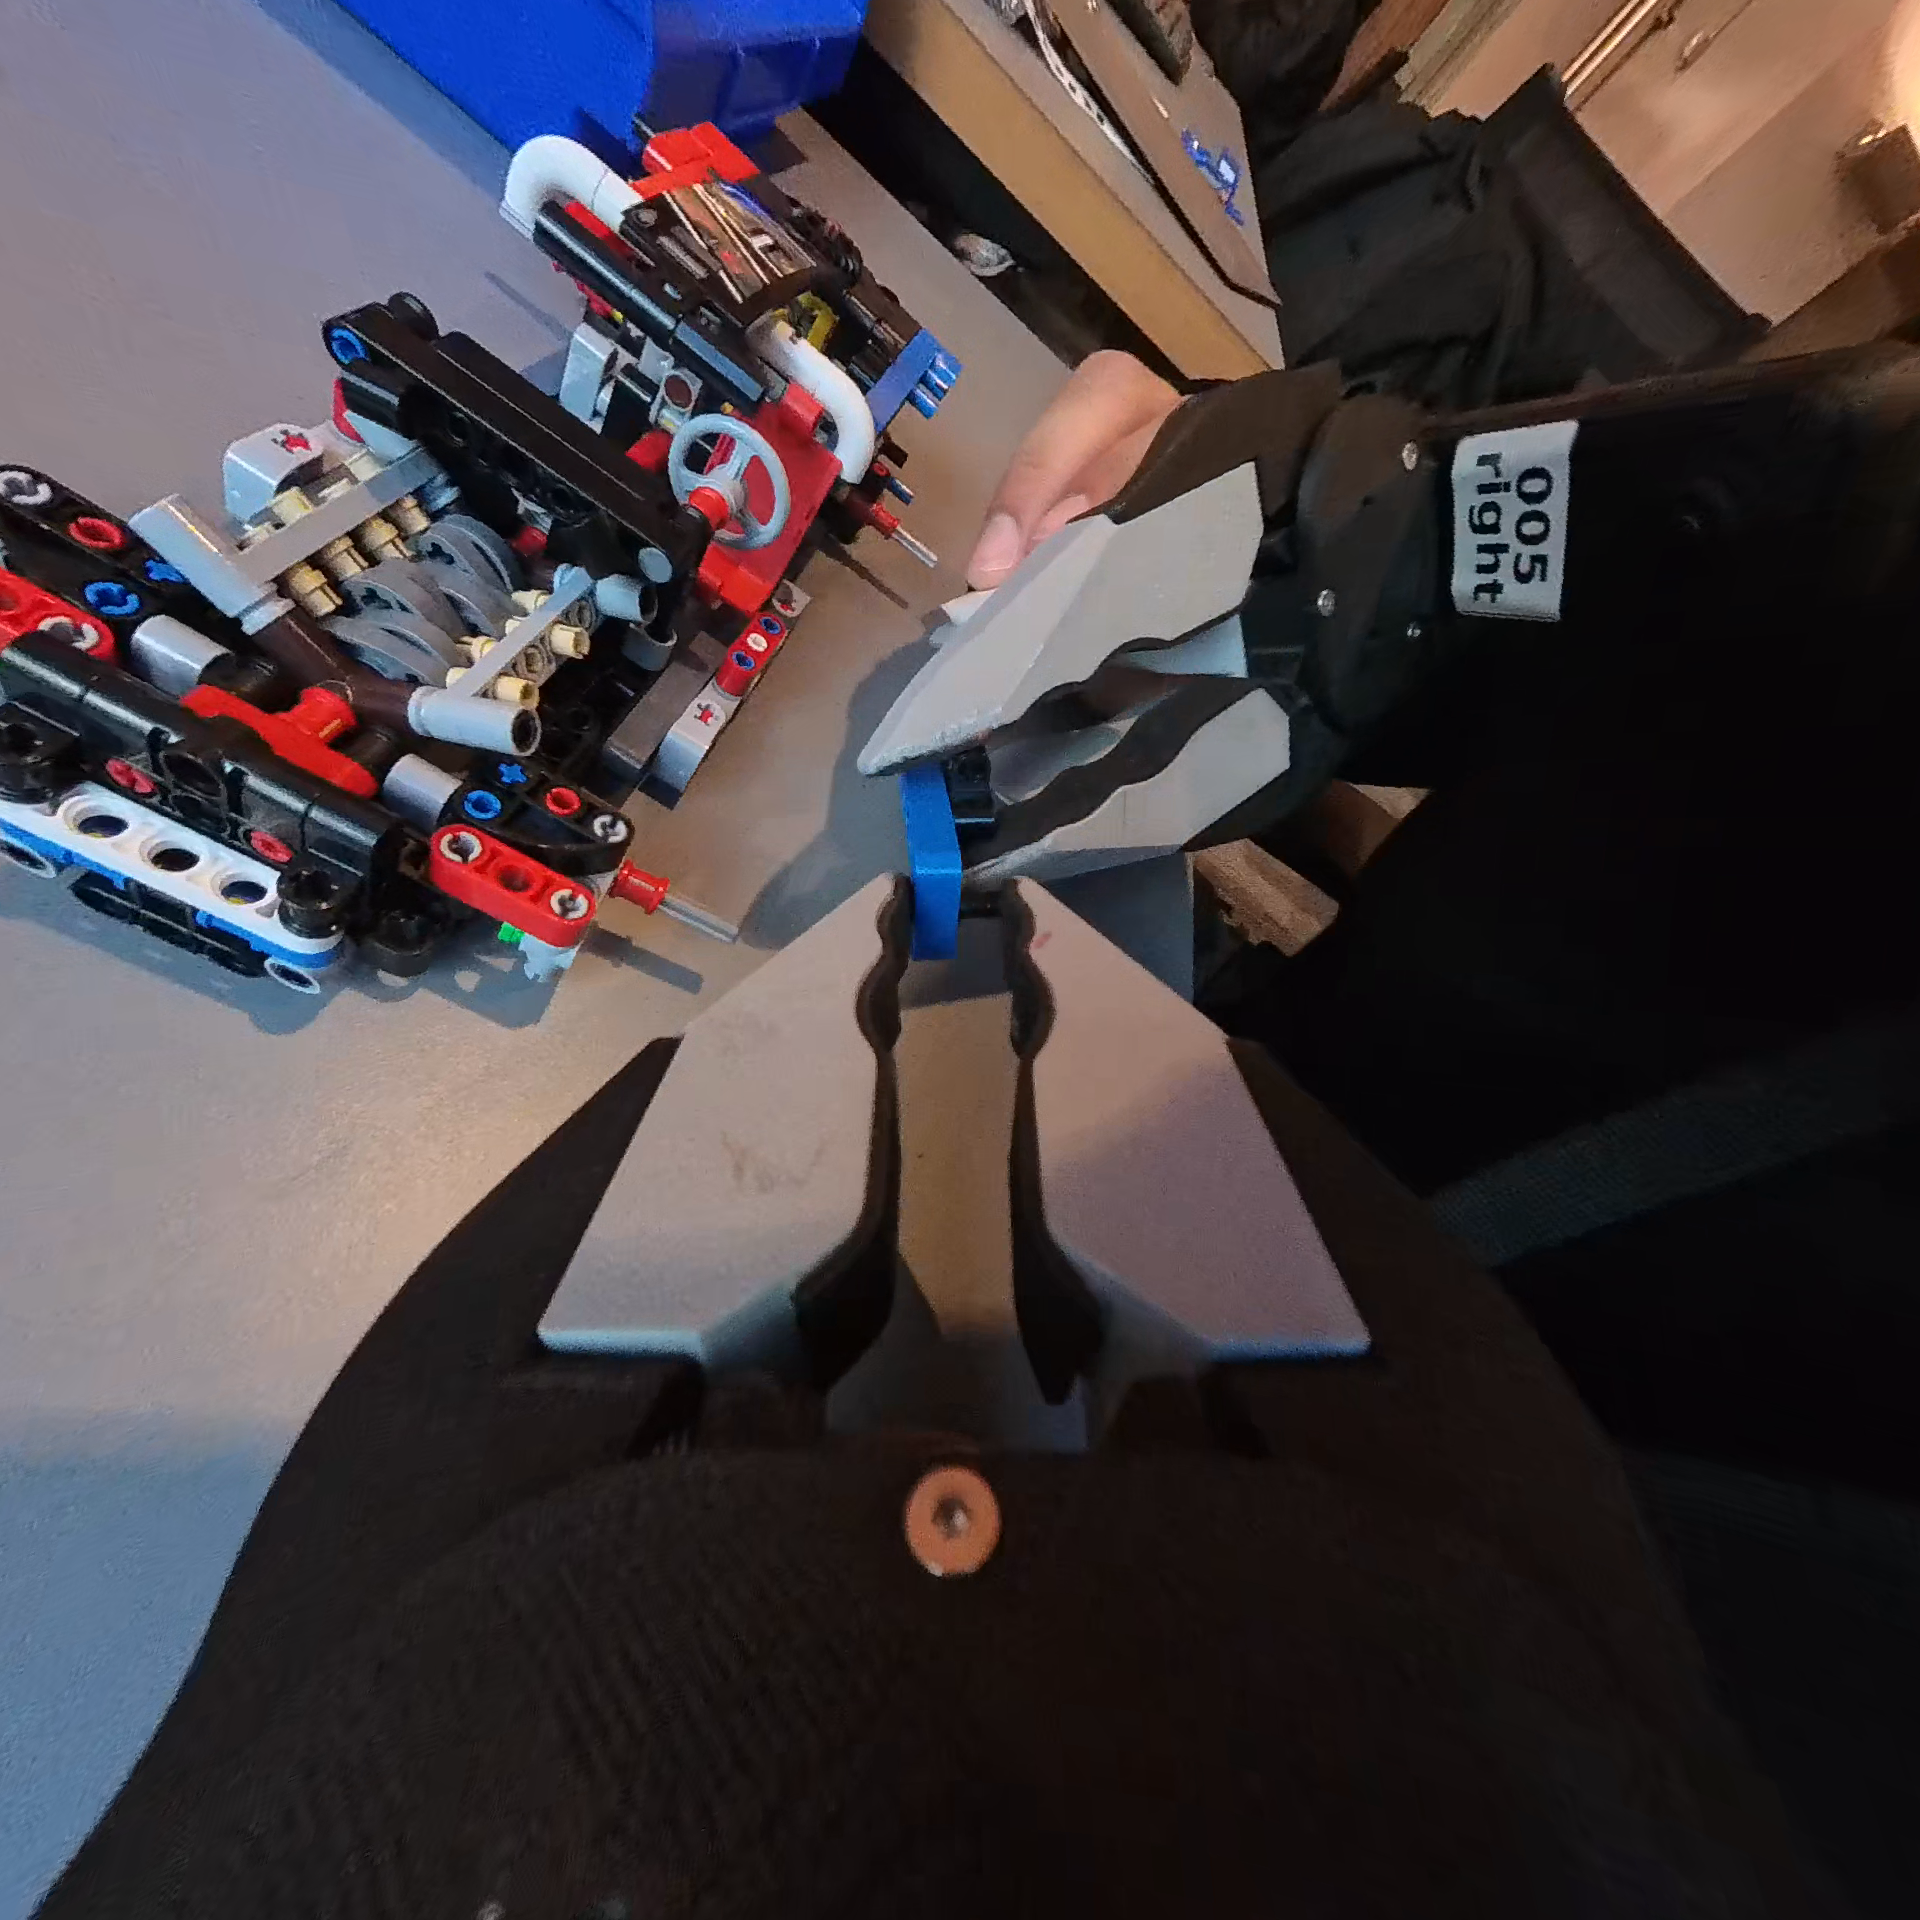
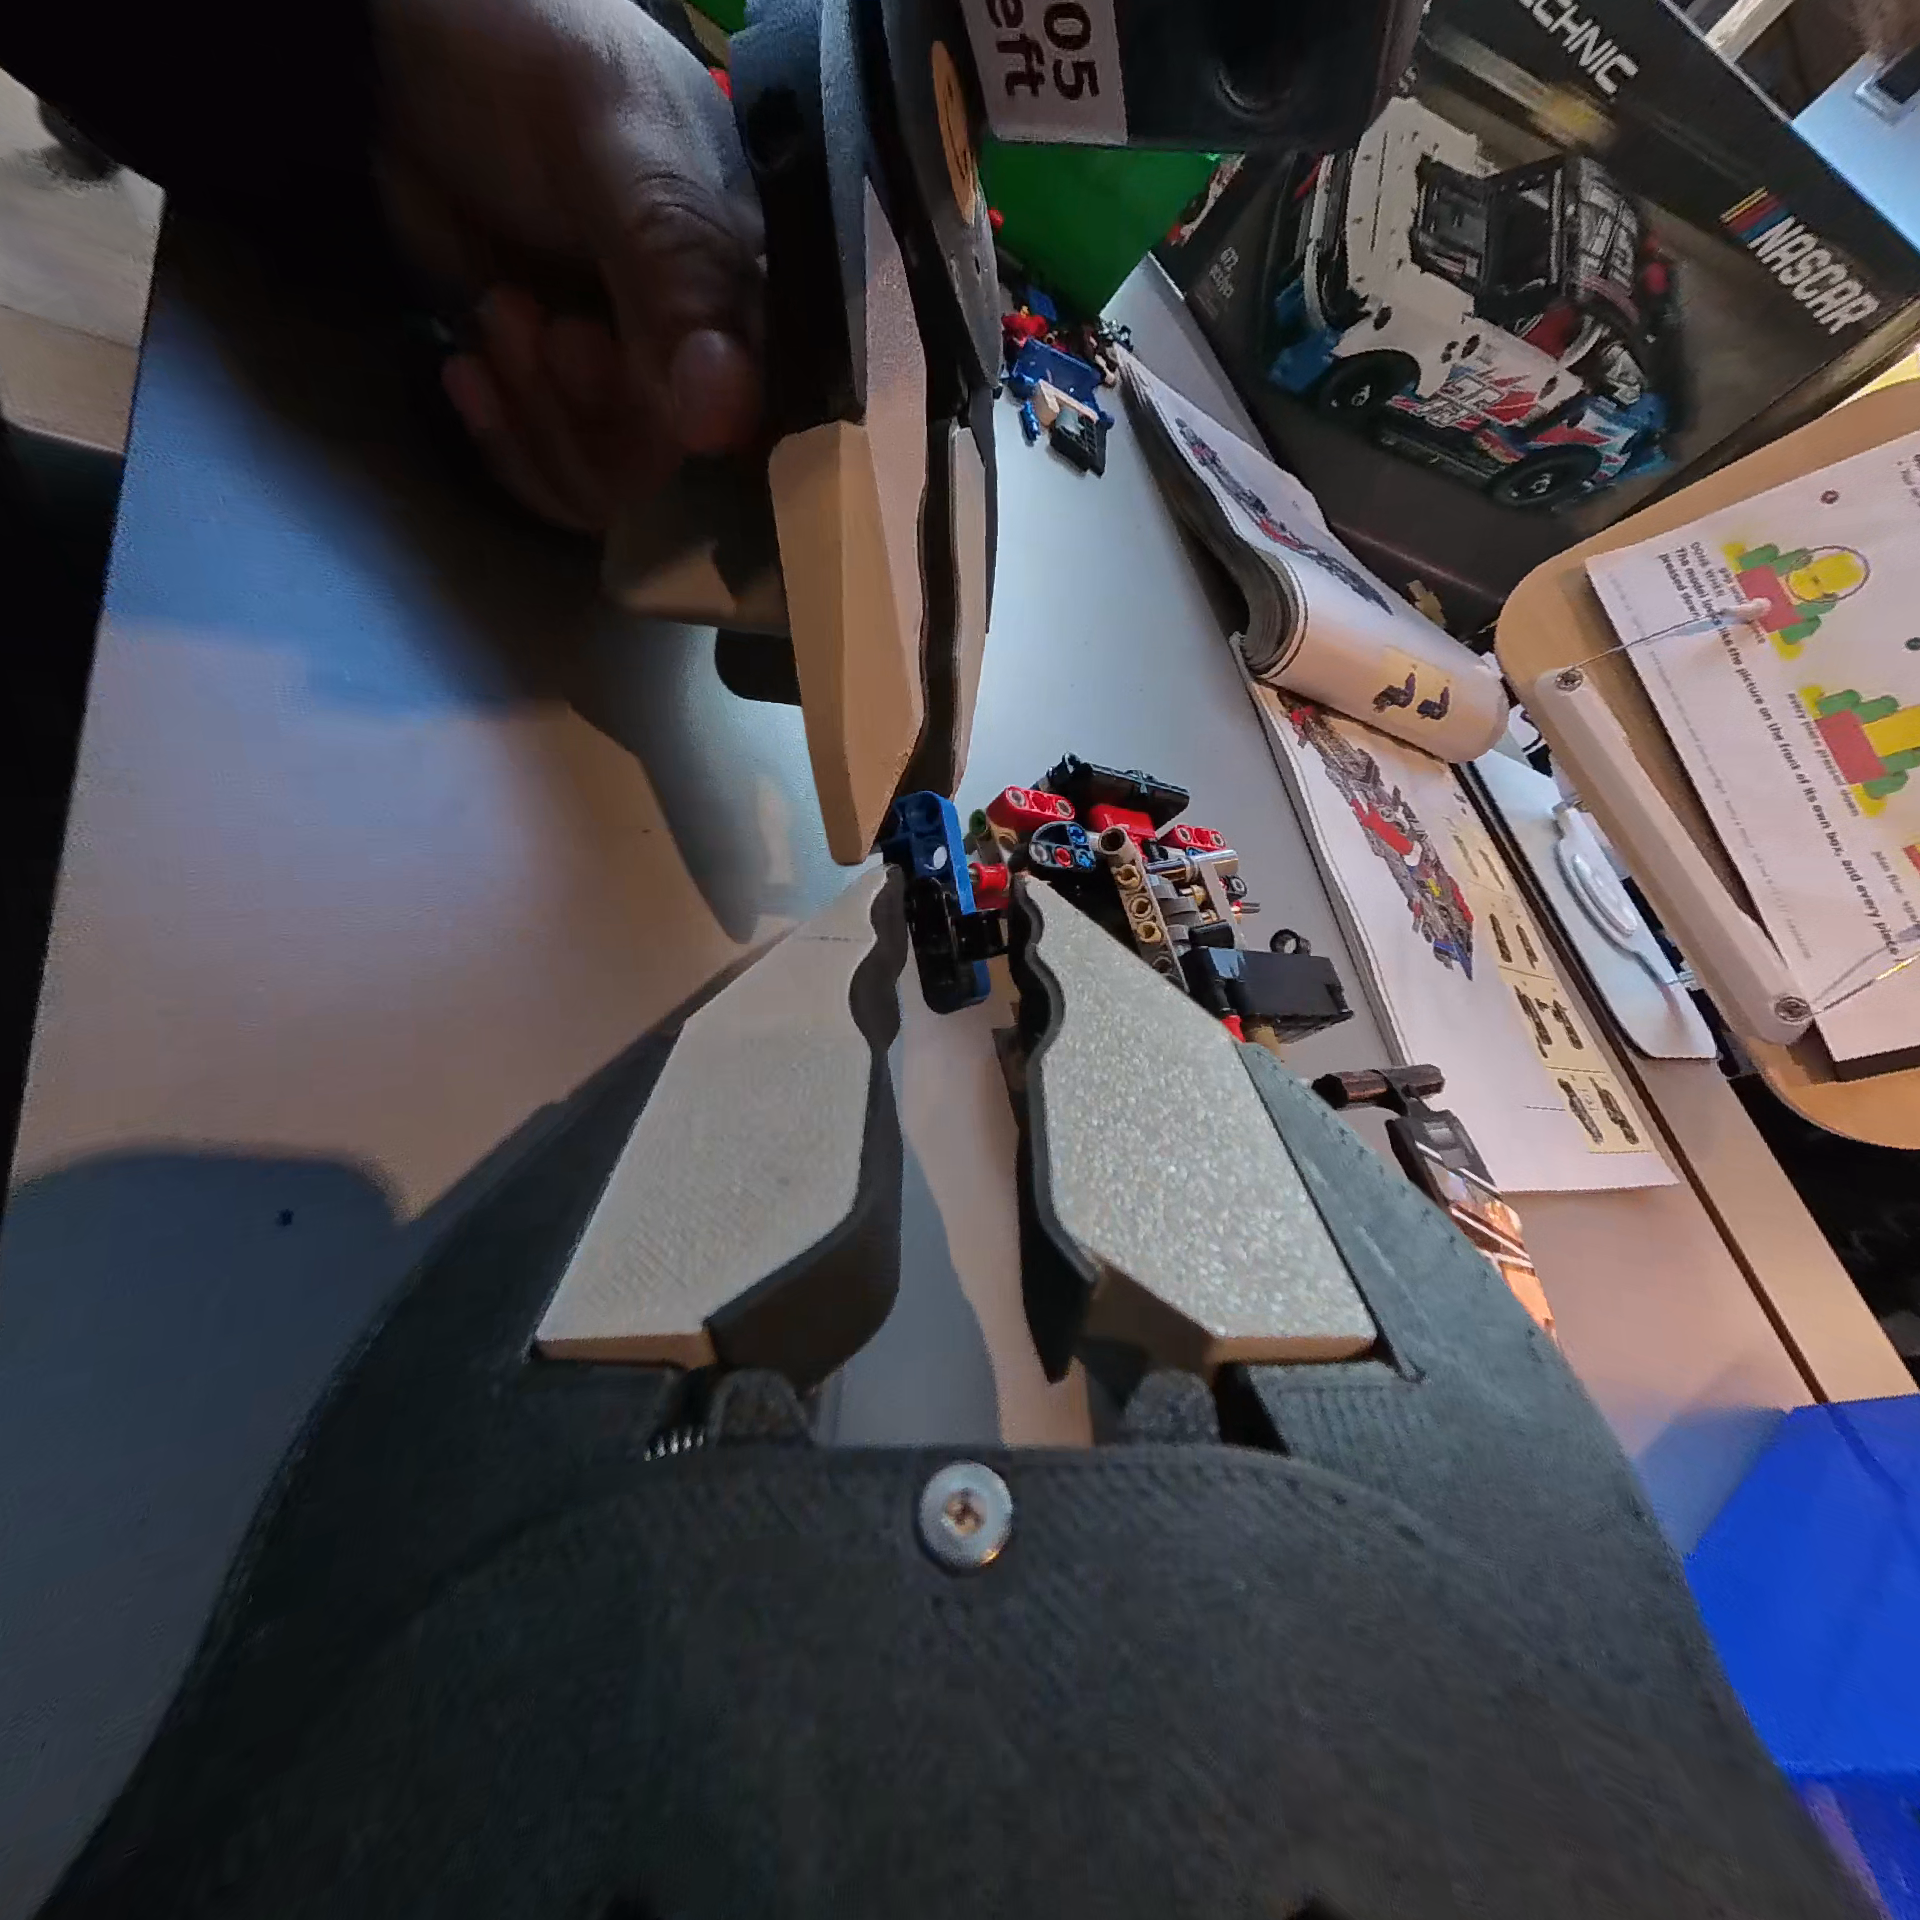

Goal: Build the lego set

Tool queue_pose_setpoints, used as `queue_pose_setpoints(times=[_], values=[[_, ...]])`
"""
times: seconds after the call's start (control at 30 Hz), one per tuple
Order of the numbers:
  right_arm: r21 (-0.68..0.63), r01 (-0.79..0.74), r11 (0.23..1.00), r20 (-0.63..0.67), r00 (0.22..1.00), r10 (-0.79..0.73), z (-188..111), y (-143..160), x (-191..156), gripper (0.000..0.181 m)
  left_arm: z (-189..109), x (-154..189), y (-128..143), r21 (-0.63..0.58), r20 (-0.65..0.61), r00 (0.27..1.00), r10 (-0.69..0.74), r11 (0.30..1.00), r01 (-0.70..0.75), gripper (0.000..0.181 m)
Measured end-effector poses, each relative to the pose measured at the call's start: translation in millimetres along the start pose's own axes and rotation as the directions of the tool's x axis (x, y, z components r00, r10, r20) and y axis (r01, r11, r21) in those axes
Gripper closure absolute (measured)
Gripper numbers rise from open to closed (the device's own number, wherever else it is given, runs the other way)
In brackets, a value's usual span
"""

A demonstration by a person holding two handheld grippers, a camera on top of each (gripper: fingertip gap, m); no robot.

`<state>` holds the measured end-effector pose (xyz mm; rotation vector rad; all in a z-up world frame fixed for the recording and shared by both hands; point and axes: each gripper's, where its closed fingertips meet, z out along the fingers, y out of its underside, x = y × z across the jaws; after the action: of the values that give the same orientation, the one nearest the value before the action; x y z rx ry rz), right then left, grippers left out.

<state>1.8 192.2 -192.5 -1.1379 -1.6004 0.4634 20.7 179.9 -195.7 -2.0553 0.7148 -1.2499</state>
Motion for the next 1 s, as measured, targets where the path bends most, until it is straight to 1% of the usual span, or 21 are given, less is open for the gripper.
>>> queue_pose_setpoints(times=[0.1, 0.2, 0.27, 0.43, 0.53, 0.63, 0.67, 0.73, 0.8, 0.9, 0.93, 1.0], values=[[-0.003, 0.004, 1.0, -0.001, 1.0, -0.004, 0.3, 0.3, -0.3, 0.165, 0.3, 0.2, 0.5, 0.002, 0.021, 1.0, 0.007, 1.0, -0.007, 0.168], [0.01, -0.013, 1.0, 0.001, 1.0, 0.013, -1.5, -1.4, 0.8, 0.165, -1.1, 2.8, -2.4, 0.028, 0.002, 1.0, -0.005, 1.0, 0.005, 0.167], [0.002, -0.039, 0.999, 0.026, 0.999, 0.039, -2.7, -0.3, -1.0, 0.166, -2.0, 4.8, -3.2, 0.036, -0.006, 1.0, -0.002, 0.999, 0.002, 0.167], [0.013, -0.06, 0.998, 0.007, 0.998, 0.06, -9.6, -0.4, 3.1, 0.166, 1.2, 26.1, -9.4, 0.079, -0.133, 0.991, 0.006, 0.997, 0.005, 0.136], [0.025, -0.109, 0.994, -0.036, 0.993, 0.11, -17.8, 1.1, 14.1, 0.167, 0.6, 30.8, -17.2, 0.119, -0.173, 0.985, 0.021, 0.993, 0.0, 0.129], [0.046, -0.199, 0.979, -0.084, 0.976, 0.202, -31.3, 5.0, 27.4, 0.167, -10.0, 26.7, -32.1, 0.225, -0.186, 0.982, 0.02, 0.974, 0.023, 0.123], [0.046, -0.226, 0.973, -0.117, 0.966, 0.23, -38.3, 8.6, 33.5, 0.167, -15.6, 24.8, -36.7, 0.266, -0.177, 0.984, 0.027, 0.964, 0.022, 0.125], [0.045, -0.256, 0.966, -0.207, 0.943, 0.26, -58.5, 19.1, 46.4, 0.167, -25.1, 19.6, -44.2, 0.337, -0.109, 0.992, 0.057, 0.941, -0.017, 0.125], [0.028, -0.266, 0.963, -0.327, 0.908, 0.261, -87.7, 35.1, 60.2, 0.167, -29.8, 18.7, -47.3, 0.368, -0.043, 0.995, 0.094, 0.927, -0.072, 0.126], [0.029, -0.304, 0.952, -0.483, 0.83, 0.279, -140.9, 60.2, 78.0, 0.167, -31.7, 18.3, -47.0, 0.375, 0.019, 0.991, 0.131, 0.918, -0.128, 0.125], [0.025, -0.333, 0.943, -0.511, 0.806, 0.298, -156.1, 70.4, 81.3, 0.167, -30.9, 16.6, -46.7, 0.368, 0.034, 0.991, 0.129, 0.92, -0.132, 0.125], [-0.011, -0.404, 0.915, -0.535, 0.775, 0.336, -178.3, 94.4, 84.1, 0.167, -23.1, 13.2, -40.4, 0.301, 0.063, 0.989, 0.131, 0.943, -0.144, 0.127]])
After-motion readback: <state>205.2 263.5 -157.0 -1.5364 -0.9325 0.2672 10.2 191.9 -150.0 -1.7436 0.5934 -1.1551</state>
